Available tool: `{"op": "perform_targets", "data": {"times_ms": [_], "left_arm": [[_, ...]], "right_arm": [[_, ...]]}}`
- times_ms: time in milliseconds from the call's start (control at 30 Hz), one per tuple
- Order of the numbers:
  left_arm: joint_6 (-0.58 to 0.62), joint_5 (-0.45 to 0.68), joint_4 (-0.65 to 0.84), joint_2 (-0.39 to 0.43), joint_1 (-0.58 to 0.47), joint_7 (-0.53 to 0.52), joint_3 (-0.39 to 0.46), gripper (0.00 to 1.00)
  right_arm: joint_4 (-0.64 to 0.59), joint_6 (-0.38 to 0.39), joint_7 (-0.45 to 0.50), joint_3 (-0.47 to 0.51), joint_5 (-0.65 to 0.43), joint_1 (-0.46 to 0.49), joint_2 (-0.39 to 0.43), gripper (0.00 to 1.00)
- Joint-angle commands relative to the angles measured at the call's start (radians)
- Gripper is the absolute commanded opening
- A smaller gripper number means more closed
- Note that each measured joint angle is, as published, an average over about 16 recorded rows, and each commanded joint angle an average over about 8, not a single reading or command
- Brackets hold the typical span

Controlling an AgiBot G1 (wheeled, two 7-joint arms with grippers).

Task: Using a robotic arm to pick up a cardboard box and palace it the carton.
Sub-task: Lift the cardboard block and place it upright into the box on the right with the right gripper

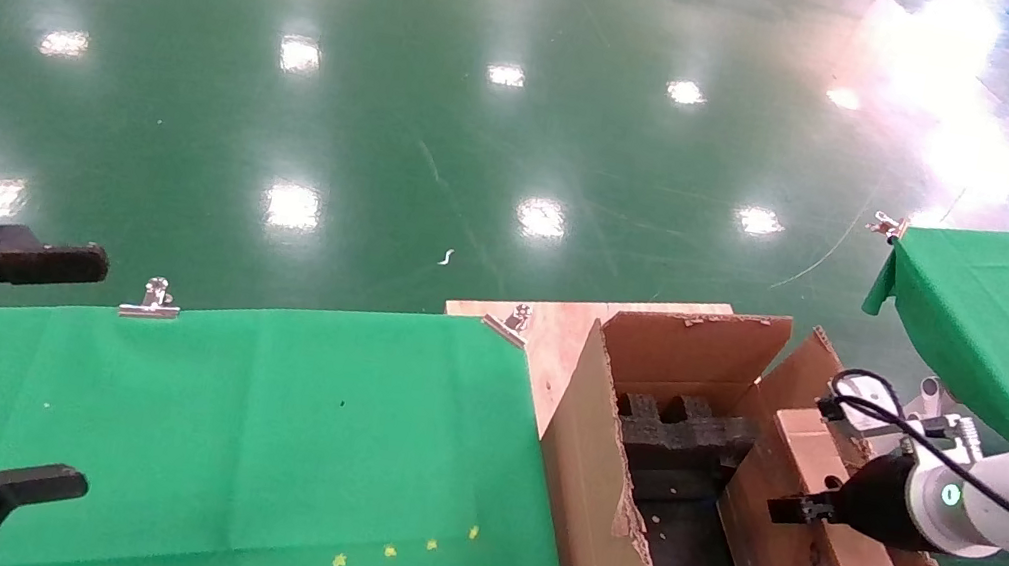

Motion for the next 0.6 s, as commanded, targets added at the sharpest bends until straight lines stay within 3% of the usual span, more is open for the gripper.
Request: {"op": "perform_targets", "data": {"times_ms": [33, 267, 600], "left_arm": [[0.0, 0.0, 0.0, 0.0, 0.0, 0.0, 0.0, 1.0], [0.0, 0.0, 0.0, 0.0, 0.0, 0.0, 0.0, 1.0], [0.0, 0.0, 0.0, 0.0, 0.0, 0.0, 0.0, 1.0]], "right_arm": [[-0.002, -0.003, 0.008, -0.004, 0.0, -0.007, -0.008, 0.0], [-0.01, 0.016, 0.125, -0.014, -0.117, -0.041, -0.026, 0.0], [-0.004, 0.037, 0.379, -0.023, -0.355, -0.128, -0.065, 0.0]]}}
